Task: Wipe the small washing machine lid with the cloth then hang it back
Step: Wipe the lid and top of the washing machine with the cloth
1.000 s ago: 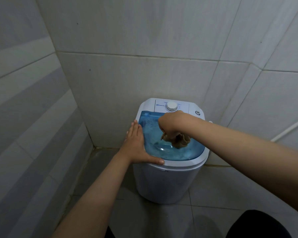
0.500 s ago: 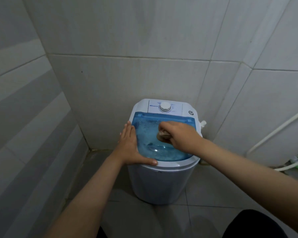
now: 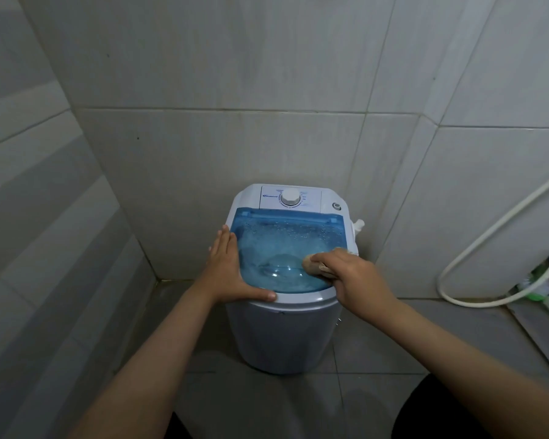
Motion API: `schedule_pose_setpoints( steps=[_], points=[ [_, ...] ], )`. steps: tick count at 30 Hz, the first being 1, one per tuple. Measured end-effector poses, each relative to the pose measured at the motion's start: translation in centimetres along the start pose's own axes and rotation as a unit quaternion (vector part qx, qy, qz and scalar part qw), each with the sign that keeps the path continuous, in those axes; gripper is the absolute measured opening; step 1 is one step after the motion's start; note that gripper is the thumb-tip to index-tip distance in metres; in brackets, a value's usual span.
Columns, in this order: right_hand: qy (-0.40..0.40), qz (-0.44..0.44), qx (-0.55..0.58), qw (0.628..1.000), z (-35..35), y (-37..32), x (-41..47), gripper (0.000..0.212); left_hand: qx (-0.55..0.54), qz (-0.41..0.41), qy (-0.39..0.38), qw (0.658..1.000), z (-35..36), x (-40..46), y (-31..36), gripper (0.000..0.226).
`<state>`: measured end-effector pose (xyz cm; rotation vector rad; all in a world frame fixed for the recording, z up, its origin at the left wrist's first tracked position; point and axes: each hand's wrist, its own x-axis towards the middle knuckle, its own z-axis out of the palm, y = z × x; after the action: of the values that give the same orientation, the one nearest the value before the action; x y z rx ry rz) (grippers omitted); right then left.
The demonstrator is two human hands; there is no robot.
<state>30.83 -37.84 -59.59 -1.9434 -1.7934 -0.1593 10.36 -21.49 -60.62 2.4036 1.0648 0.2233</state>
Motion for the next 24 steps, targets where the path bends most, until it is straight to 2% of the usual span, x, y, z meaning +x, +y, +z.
schedule_pose_setpoints(
  steps=[3, 5, 8, 10, 13, 15, 17, 19, 21, 24],
  points=[
    [-0.032, 0.015, 0.015, 0.999, -1.0, 0.5, -1.1, 0.04, 0.008, -0.008, -0.001, 1.0, -0.1, -0.2, 0.3, 0.165],
    [-0.081, 0.032, 0.023, 0.996, -2.5, 0.7, -1.3, 0.035, 0.018, -0.011, -0.004, 1.0, -0.3, -0.4, 0.6, 0.164],
    [-0.132, 0.097, 0.039, 0.986, -5.3, 1.2, -0.5, 0.025, 0.057, -0.025, -0.008, 0.998, -0.7, -0.9, 1.3, 0.16],
    [-0.116, 0.135, 0.071, 0.981, -6.5, 1.4, 0.2, 0.023, 0.095, -0.035, 0.01, 0.995, -0.8, -1.5, 1.9, 0.156],
    [-0.031, 0.211, 0.149, 0.965, -7.3, 1.0, 0.9, 0.017, 0.142, -0.017, 0.059, 0.988, -0.5, -2.7, 2.7, 0.145],
    [0.018, 0.263, 0.235, 0.936, -7.3, 0.4, 1.5, 0.014, 0.159, 0.016, 0.073, 0.984, -0.4, -3.3, 3.5, 0.134],
    [0.039, 0.303, 0.346, 0.887, -7.3, -0.3, 2.2, 0.015, 0.143, 0.051, 0.078, 0.985, -0.4, -3.4, 4.5, 0.12],
    [0.037, 0.331, 0.453, 0.827, -7.0, -1.0, 3.1, 0.015, 0.05, 0.077, 0.092, 0.992, -0.6, -3.2, 5.9, 0.103],
    [0.023, 0.344, 0.522, 0.78, -6.5, -1.3, 4.2, 0.01, -0.09, 0.08, 0.118, 0.986, -0.9, -2.5, 7.5, 0.091],
    [0.002, 0.33, 0.581, 0.744, -5.4, -1.1, 5.9, 0.008, -0.209, 0.105, 0.114, 0.965, -1.2, -0.6, 9.5, 0.08]
  ],
)
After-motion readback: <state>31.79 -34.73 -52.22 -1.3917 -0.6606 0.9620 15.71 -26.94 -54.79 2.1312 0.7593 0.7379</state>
